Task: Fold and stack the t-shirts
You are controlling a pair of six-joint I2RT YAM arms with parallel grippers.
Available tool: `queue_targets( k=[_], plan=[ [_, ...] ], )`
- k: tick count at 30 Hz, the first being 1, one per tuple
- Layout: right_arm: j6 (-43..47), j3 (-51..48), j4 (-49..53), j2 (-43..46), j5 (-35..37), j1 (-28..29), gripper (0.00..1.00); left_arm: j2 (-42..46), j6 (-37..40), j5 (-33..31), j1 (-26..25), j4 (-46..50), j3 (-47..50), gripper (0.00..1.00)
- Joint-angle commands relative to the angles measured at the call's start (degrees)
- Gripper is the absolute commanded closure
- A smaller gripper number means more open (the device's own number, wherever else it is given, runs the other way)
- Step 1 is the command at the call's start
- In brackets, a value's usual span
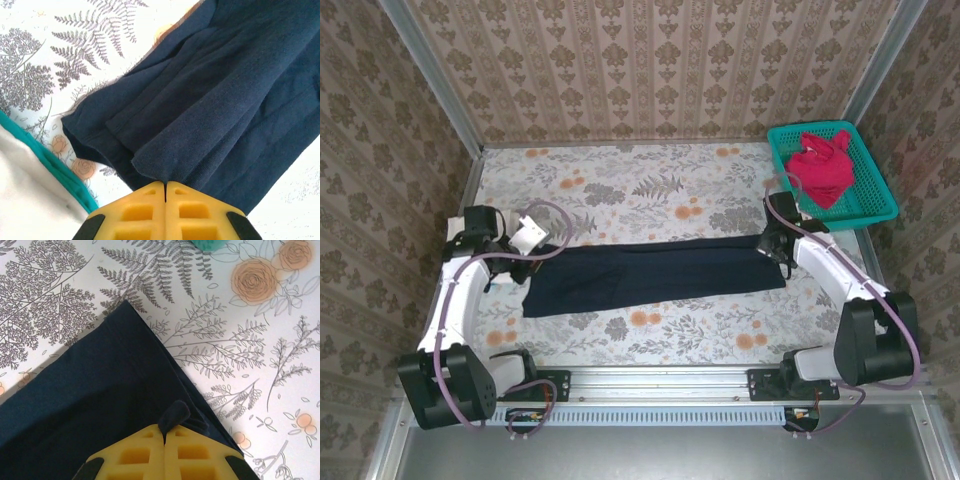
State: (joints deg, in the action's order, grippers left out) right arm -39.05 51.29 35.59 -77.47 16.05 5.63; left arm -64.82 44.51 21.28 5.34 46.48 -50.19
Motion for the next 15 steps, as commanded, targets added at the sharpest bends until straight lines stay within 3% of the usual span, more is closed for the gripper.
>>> queue_targets(
  k=[1, 15],
  plan=[
    [-2.7, -2.4, 3.3, 2.2, 3.1, -0.2, 1.00, 1.6, 3.8, -2.7, 0.1, 3.1, 1.2, 1.00],
    [-2.8, -0.6, 2.0, -3.1, 3.4, -0.4, 1.00, 4.5, 3.4, -7.9, -6.2, 9.5, 6.1, 1.00]
  ],
)
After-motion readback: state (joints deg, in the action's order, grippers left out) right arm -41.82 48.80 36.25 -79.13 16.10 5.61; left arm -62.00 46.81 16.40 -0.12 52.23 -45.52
